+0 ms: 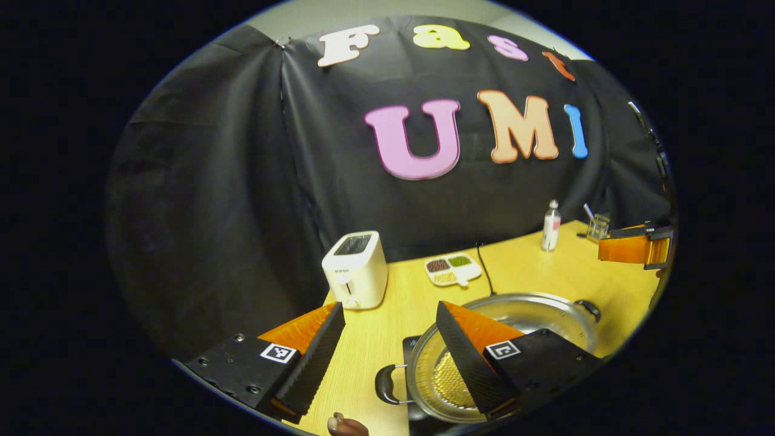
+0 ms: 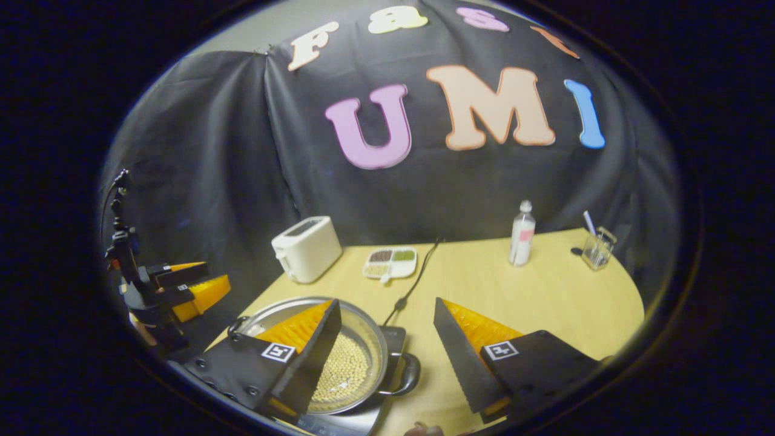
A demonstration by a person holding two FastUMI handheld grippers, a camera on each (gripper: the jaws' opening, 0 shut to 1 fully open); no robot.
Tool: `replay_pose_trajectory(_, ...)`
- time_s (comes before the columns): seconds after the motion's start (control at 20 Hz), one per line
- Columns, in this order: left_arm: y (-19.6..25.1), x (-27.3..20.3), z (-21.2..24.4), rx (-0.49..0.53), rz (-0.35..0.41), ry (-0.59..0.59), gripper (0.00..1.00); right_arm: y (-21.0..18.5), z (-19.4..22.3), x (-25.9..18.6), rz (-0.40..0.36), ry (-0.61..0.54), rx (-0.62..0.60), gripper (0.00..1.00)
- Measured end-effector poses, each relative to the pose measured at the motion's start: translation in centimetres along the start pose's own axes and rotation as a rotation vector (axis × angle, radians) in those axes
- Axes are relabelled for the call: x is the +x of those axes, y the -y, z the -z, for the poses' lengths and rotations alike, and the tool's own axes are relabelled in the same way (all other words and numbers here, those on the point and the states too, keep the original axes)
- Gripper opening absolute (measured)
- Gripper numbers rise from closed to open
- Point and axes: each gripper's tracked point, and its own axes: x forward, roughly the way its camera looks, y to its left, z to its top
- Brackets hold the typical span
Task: First push the handle of the pot to place it horizontally, then grasp the pot with both hands and set it on the induction cooktop.
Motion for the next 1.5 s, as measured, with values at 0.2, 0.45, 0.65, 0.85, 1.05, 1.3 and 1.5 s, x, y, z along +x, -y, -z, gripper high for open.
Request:
replay_pose_trajectory(0.2,4.2,-4.3,-6.5,-0.054,0.010,0.131,1.00,2.3,-4.9,-4.4,-0.041,0.103,0.011,0.94)
replay_pose_trajectory(0.45,15.2,-9.5,-12.7,-0.114,0.051,0.241,1.00,8.6,-8.4,-11.3,-0.081,0.197,-0.038,0.94)
replay_pose_trajectory(0.65,24.7,-13.2,-14.2,-0.255,0.086,0.278,1.00,13.9,-9.5,-17.0,-0.110,0.248,-0.003,0.94)
replay_pose_trajectory(0.85,31.1,-15.3,-14.0,-0.271,0.111,0.259,1.00,19.2,-8.6,-21.2,-0.103,0.240,-0.004,0.94)
replay_pose_trajectory(1.05,35.1,-16.3,-14.6,-0.246,0.140,0.258,1.00,22.5,-8.9,-23.5,-0.054,0.268,0.002,0.93)
replay_pose_trajectory(1.3,36.9,-16.8,-13.7,-0.242,0.183,0.224,0.97,24.1,-9.1,-24.4,0.005,0.284,0.043,0.93)
replay_pose_trajectory(1.5,36.0,-16.6,-13.4,-0.232,0.193,0.215,0.96,23.2,-9.3,-24.6,0.016,0.309,0.045,0.92)
